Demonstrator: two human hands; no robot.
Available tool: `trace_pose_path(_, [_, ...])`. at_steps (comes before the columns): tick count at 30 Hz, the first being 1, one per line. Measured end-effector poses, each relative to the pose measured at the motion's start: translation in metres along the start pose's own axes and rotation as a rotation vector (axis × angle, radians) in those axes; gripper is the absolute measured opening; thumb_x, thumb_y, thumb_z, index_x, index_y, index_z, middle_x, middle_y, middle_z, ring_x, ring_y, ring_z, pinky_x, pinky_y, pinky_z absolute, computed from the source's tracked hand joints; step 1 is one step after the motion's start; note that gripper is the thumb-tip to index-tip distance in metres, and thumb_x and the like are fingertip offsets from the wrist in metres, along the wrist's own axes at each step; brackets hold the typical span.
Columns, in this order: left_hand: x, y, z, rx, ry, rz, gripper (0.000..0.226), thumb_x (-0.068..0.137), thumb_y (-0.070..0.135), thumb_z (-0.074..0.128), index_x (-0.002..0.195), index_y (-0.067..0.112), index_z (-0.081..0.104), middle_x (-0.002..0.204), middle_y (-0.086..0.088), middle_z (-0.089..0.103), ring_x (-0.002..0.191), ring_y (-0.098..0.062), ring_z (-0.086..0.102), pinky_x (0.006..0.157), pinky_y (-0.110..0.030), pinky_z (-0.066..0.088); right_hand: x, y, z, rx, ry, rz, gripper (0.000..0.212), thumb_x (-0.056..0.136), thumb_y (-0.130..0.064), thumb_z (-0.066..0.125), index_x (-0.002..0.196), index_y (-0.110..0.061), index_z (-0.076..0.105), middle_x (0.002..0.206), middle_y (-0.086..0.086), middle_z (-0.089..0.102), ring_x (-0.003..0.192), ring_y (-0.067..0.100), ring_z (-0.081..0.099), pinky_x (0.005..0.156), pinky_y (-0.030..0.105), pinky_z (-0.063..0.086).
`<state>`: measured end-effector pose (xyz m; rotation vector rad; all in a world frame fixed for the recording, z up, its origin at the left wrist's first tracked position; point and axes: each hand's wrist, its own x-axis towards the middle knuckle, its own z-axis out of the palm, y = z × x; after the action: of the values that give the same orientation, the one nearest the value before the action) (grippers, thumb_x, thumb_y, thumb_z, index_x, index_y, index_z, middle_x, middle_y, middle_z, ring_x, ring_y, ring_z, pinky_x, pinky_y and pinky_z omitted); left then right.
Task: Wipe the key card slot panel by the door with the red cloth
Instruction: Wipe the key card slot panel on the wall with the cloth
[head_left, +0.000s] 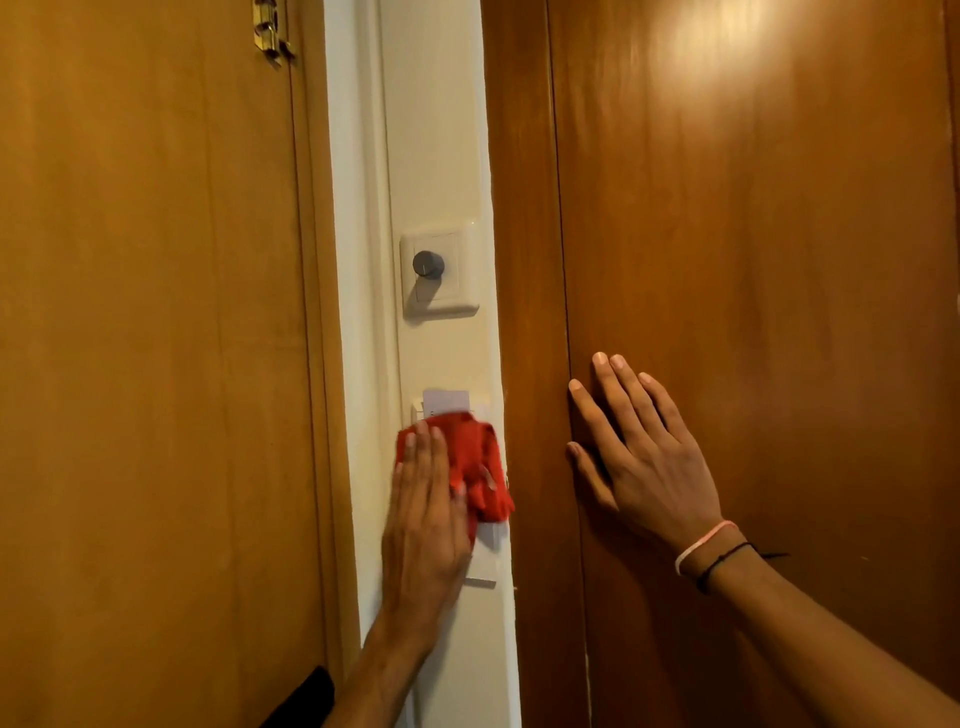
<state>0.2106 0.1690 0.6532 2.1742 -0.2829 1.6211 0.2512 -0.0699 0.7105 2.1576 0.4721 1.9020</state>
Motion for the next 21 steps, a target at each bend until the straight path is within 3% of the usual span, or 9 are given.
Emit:
trace_pose_path(2, [0.003, 0.002, 0.001, 0.001, -0.005, -0.055, 0.059, 0.099, 0.034, 0.036, 0.148, 0.003, 0.025, 0.153, -0.021, 0.033, 0.143, -0.038, 0.027, 0.113, -0.057, 0.032, 0.0, 0.0, 0.0, -0.006, -0.002, 0.005, 0.069, 0.107, -0.052, 0.035, 0.163, -0.014, 0.027, 0.171, 0.019, 0.021, 0.16, 0.034, 0.017, 0.13, 0.049, 0.02])
trace_pose_path(4, [-0.006, 0.0, 0.005, 0.089, -0.036, 0.114, 0.062, 0.094, 0.028, 0.054, 0.144, -0.003, 0.034, 0.15, -0.022, 0.037, 0.14, -0.04, 0.032, 0.11, -0.058, 0.037, 0.0, 0.0, 0.0, -0.008, 0.004, 0.006, 0.068, 0.107, -0.052, 0.035, 0.163, -0.014, 0.026, 0.171, 0.019, 0.02, 0.161, 0.034, 0.017, 0.131, 0.049, 0.02])
trace_pose_path(5, [-0.006, -0.002, 0.006, 0.09, -0.037, 0.157, 0.062, 0.095, 0.03, 0.053, 0.143, -0.003, 0.035, 0.149, -0.022, 0.038, 0.139, -0.041, 0.033, 0.109, -0.058, 0.037, 0.0, 0.0, 0.001, -0.009, 0.004, 0.004, 0.068, 0.107, -0.052, 0.034, 0.163, -0.014, 0.026, 0.172, 0.019, 0.019, 0.161, 0.034, 0.017, 0.131, 0.049, 0.019])
trace_pose_path(9, [0.0, 0.005, 0.006, 0.001, 0.058, 0.005, 0.058, 0.102, 0.042, 0.023, 0.147, 0.005, 0.021, 0.151, -0.021, 0.035, 0.141, -0.04, 0.029, 0.111, -0.057, 0.032, 0.001, -0.001, 0.001, -0.01, 0.019, 0.003, 0.068, 0.107, -0.052, 0.035, 0.163, -0.014, 0.027, 0.171, 0.02, 0.021, 0.16, 0.035, 0.019, 0.131, 0.049, 0.021])
trace_pose_path(12, [-0.011, -0.001, 0.015, 0.033, -0.016, 0.18, 0.054, 0.1, 0.027, 0.039, 0.148, 0.006, 0.024, 0.152, -0.019, 0.036, 0.141, -0.037, 0.033, 0.109, -0.057, 0.04, 0.0, -0.001, 0.001, -0.01, 0.026, 0.004, 0.067, 0.107, -0.051, 0.035, 0.163, -0.014, 0.027, 0.171, 0.02, 0.02, 0.161, 0.034, 0.018, 0.131, 0.049, 0.02])
trace_pose_path(15, [0.005, 0.0, 0.018, -0.086, 0.095, -0.184, 0.057, 0.101, 0.028, 0.039, 0.151, 0.012, 0.017, 0.156, -0.017, 0.031, 0.145, -0.033, 0.028, 0.114, -0.055, 0.034, 0.0, 0.0, 0.002, -0.017, 0.026, -0.006, 0.068, 0.107, -0.052, 0.035, 0.163, -0.015, 0.027, 0.171, 0.02, 0.02, 0.161, 0.034, 0.017, 0.131, 0.048, 0.019])
trace_pose_path(16, [0.006, 0.005, 0.017, -0.074, 0.096, -0.208, 0.056, 0.102, 0.029, 0.036, 0.152, 0.01, 0.019, 0.157, -0.016, 0.028, 0.147, -0.03, 0.023, 0.116, -0.055, 0.03, 0.0, 0.0, 0.002, -0.014, 0.027, -0.001, 0.068, 0.107, -0.052, 0.035, 0.163, -0.015, 0.026, 0.171, 0.019, 0.02, 0.161, 0.034, 0.016, 0.131, 0.048, 0.018])
trace_pose_path(19, [-0.003, -0.003, 0.014, 0.039, 0.007, 0.192, 0.054, 0.101, 0.031, 0.037, 0.147, 0.004, 0.028, 0.152, -0.016, 0.034, 0.144, -0.033, 0.027, 0.113, -0.053, 0.035, 0.0, -0.001, 0.004, -0.014, 0.025, 0.006, 0.067, 0.107, -0.052, 0.034, 0.163, -0.015, 0.025, 0.172, 0.019, 0.019, 0.162, 0.033, 0.014, 0.132, 0.047, 0.015])
trace_pose_path(21, [0.003, -0.009, 0.009, -0.032, 0.034, 0.071, 0.059, 0.099, 0.031, 0.045, 0.148, 0.005, 0.027, 0.153, -0.015, 0.033, 0.144, -0.032, 0.028, 0.113, -0.054, 0.035, 0.0, -0.001, 0.003, -0.021, 0.026, 0.0, 0.068, 0.107, -0.052, 0.034, 0.163, -0.015, 0.026, 0.172, 0.019, 0.019, 0.162, 0.033, 0.014, 0.132, 0.046, 0.013])
